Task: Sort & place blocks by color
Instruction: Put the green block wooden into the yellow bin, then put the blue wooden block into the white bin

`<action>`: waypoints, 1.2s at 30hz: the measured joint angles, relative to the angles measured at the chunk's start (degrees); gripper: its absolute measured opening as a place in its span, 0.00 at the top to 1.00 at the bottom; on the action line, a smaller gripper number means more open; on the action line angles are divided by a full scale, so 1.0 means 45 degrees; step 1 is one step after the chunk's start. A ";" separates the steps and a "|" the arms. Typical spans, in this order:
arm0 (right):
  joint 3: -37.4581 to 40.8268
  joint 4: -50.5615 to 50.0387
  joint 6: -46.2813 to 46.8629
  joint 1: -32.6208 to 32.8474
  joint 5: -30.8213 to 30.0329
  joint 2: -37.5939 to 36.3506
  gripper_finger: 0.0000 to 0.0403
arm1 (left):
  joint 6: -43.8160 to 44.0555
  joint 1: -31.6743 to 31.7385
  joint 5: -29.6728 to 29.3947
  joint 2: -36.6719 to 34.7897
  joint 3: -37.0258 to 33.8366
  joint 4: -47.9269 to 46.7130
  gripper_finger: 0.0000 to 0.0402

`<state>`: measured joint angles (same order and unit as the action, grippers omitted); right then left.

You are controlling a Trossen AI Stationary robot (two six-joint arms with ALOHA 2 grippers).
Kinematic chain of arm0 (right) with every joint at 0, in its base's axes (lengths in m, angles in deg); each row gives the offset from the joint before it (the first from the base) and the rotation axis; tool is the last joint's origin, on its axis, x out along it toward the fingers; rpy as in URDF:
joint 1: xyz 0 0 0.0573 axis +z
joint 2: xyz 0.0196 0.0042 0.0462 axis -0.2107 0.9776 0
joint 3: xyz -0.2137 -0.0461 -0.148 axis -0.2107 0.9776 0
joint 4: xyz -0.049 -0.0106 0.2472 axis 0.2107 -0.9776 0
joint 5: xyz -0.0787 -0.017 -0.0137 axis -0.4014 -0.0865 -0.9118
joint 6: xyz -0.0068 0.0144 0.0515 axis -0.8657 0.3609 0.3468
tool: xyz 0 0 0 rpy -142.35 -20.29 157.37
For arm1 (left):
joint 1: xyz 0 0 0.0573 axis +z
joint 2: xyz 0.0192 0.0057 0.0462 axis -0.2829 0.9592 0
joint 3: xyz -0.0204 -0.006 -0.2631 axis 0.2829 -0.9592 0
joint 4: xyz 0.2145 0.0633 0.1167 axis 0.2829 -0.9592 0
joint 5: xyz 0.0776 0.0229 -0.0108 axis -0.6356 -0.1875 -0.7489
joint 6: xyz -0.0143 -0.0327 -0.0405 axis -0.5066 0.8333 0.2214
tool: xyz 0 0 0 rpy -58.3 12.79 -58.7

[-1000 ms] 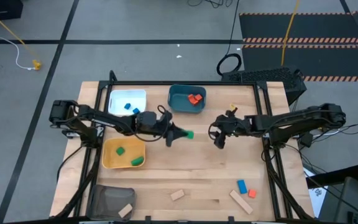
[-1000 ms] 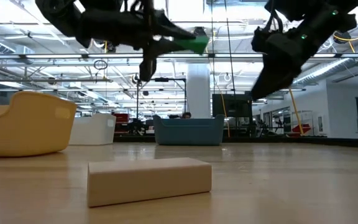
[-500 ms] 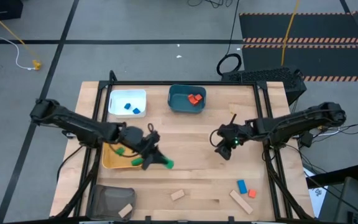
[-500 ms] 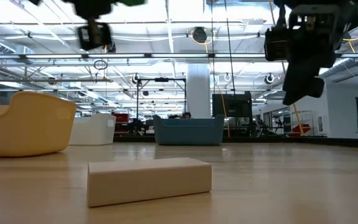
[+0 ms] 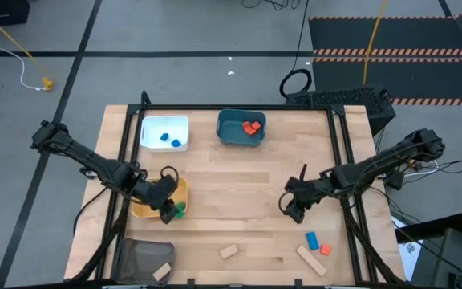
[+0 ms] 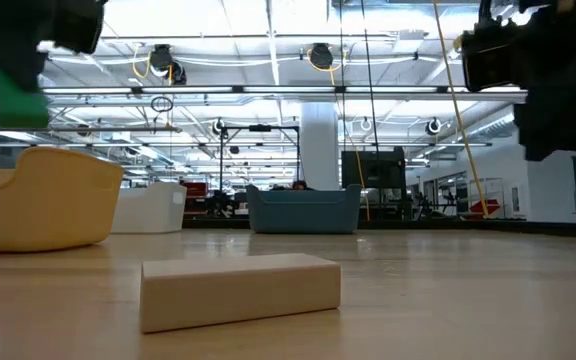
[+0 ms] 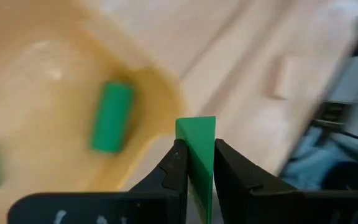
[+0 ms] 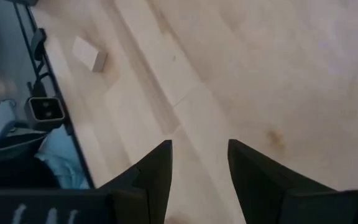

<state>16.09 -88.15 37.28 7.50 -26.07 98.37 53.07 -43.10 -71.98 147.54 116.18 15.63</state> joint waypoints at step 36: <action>0.0006 -0.0058 0.3282 0.1044 0.0304 0.0000 0.64 | 0.1509 0.0396 -0.2752 0.0345 0.0000 -0.2703 0.51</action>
<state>16.11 -88.41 52.05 12.20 -24.70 98.37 59.87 -41.32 -84.37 149.09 116.18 3.46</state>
